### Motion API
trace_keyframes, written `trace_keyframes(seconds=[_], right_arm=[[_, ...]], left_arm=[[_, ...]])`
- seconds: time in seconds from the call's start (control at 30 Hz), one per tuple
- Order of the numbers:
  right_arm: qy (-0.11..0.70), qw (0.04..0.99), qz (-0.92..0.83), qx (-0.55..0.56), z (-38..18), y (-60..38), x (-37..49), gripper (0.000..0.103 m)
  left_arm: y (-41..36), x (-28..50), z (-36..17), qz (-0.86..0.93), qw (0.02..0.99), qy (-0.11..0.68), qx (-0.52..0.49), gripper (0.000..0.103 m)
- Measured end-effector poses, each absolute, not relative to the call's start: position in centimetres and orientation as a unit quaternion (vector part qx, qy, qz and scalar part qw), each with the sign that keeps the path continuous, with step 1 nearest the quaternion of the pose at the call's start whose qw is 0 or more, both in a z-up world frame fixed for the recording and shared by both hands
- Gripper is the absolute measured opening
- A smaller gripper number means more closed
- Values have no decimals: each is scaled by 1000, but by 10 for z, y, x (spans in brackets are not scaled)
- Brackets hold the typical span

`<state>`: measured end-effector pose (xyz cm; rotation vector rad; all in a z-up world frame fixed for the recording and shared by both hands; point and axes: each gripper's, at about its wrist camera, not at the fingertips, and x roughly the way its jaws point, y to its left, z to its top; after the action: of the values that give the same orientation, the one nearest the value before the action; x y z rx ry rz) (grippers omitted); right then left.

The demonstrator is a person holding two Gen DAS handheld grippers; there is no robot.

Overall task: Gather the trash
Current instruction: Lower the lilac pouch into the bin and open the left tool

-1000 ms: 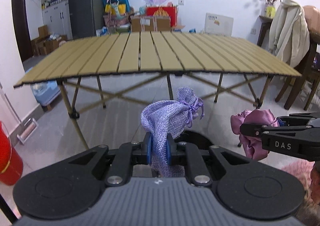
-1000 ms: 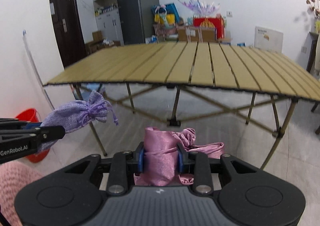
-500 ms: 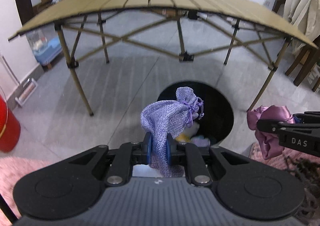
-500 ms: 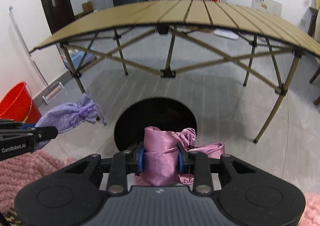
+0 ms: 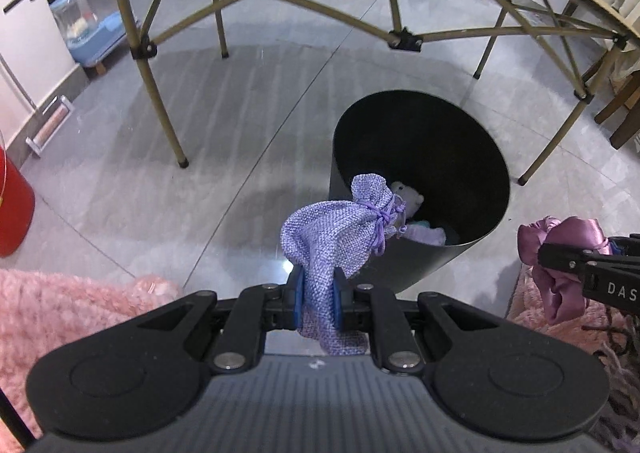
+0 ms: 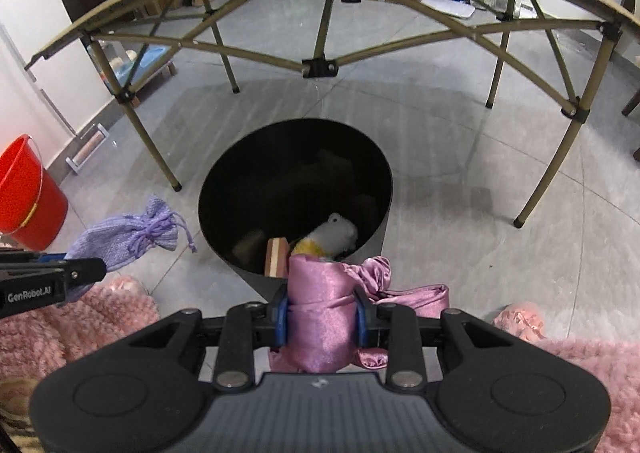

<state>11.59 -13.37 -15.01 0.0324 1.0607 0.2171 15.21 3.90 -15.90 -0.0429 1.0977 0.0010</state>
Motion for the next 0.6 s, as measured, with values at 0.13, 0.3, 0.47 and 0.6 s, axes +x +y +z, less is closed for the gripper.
trace_keyframes(seconds=[0.13,0.3,0.47,0.6], right_arm=[[519,848,102,20,-161,-134,121,30],[528,843,104,20,-166,-133,125,30],[532,840,105,15,-167,-130,127,30],[534,839,105,13,-168,-130,129,30]], left_arm=[[45,157,-165,6,845,534,-32,14],[45,159,-171,12,840,542,-26,14],[46,161,-173,15,836,547,-28,14],[46,163,-173,19,836,548,-28,14]])
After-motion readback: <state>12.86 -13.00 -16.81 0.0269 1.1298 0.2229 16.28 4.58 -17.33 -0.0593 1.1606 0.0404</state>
